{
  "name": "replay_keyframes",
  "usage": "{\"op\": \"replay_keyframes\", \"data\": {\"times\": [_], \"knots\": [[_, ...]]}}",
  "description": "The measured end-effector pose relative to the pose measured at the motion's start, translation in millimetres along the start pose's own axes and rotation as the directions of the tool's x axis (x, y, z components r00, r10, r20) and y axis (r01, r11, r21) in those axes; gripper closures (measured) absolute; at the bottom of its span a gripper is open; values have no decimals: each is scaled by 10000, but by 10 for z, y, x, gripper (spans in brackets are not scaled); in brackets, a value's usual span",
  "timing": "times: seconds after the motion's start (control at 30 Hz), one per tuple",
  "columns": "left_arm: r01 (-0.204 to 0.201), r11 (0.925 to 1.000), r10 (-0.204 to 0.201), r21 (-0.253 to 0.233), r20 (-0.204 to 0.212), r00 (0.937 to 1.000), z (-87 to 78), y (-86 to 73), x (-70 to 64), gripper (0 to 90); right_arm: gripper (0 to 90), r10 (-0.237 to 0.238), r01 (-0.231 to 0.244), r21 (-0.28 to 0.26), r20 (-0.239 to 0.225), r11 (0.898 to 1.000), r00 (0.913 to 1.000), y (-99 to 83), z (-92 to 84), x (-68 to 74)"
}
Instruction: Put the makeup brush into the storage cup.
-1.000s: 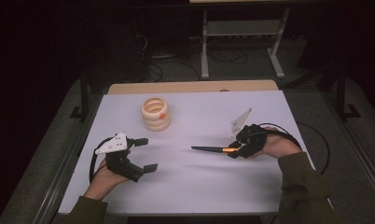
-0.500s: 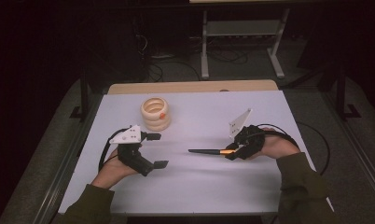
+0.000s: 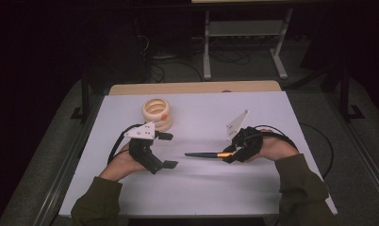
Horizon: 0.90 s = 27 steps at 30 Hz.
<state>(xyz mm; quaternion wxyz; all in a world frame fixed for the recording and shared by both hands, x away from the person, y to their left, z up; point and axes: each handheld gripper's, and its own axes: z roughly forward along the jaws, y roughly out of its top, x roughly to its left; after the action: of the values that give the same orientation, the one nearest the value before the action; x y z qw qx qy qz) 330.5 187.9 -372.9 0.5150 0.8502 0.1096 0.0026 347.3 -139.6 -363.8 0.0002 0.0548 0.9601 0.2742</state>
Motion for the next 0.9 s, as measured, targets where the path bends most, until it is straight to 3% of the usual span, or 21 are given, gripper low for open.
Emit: {"op": "replay_keyframes", "data": {"times": [0.3,0.67,0.9], "knots": [[-185,9988,169,454,357,9992,76,63,10,0,659,-220,215,-262,-203,9994,9996,206,-11,40],[-574,9932,516,1010,592,9969,153,46,-28,0,659,-653,674,310,-637,9972,9958,306,207,70],[-575,9898,486,1307,704,9963,235,44,-82,0,659,-884,933,540,-876,9942,9922,349,314,77]]}}
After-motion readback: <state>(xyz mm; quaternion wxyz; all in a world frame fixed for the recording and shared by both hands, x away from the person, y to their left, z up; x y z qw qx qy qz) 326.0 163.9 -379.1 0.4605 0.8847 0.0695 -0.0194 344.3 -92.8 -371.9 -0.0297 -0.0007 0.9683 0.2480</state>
